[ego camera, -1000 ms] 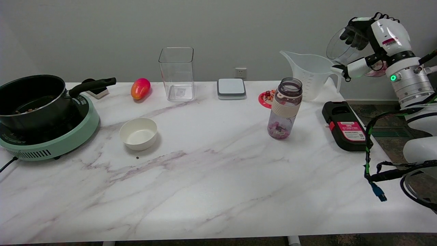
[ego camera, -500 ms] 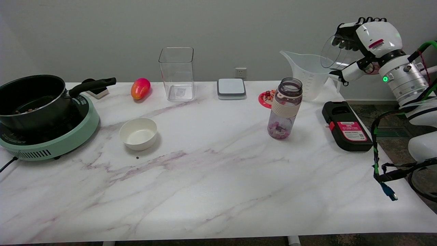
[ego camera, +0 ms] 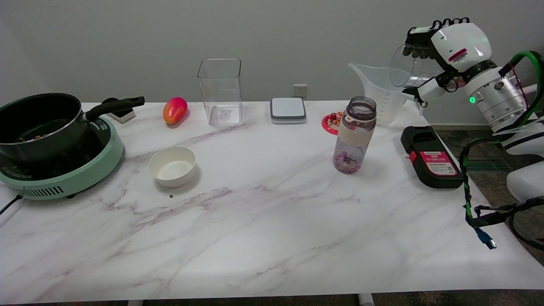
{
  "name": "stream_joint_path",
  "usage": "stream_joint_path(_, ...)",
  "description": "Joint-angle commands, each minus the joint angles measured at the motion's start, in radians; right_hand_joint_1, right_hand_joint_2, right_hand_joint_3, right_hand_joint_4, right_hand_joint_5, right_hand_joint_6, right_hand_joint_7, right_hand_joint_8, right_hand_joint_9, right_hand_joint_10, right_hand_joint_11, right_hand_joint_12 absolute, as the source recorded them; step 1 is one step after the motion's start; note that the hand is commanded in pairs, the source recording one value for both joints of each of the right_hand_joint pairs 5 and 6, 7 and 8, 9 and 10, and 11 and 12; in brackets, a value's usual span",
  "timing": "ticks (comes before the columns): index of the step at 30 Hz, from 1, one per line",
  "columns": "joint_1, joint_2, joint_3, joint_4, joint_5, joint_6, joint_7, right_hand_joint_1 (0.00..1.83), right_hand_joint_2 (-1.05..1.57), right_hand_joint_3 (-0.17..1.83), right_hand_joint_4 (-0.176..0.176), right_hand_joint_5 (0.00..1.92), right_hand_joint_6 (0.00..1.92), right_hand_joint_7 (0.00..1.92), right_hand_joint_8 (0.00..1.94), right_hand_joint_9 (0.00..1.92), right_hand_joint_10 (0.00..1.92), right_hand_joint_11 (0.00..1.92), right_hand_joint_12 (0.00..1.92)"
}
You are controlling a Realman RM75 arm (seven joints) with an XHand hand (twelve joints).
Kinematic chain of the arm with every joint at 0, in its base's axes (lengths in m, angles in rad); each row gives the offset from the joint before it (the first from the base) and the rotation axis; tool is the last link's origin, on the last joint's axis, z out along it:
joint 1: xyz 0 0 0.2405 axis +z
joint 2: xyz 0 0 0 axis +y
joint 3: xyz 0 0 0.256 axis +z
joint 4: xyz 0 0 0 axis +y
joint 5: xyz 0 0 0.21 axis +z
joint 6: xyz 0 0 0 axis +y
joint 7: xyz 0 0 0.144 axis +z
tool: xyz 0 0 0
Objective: Pour the candy into the black bottle.
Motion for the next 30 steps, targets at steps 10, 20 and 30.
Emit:
stream_joint_path(10, 0.144, 0.027, -0.156, -0.026, -0.084, 0.063, 0.01, 1.43, 0.84, 0.85, 0.0, 1.34, 1.34, 1.46, 1.46, 1.39, 1.39, 1.18, 1.18)
stream_joint_path(20, 0.228, 0.032, -0.249, -0.064, -0.109, 0.088, 0.007, 1.44, 0.8, 0.89, 0.0, 1.33, 1.33, 1.45, 1.45, 1.38, 1.38, 1.17, 1.17)
stream_joint_path(30, 0.219, 0.003, -0.238, -0.076, -0.143, 0.098, 0.0, 1.44, 0.79, 0.89, 0.0, 1.33, 1.33, 1.45, 1.45, 1.38, 1.38, 1.16, 1.16)
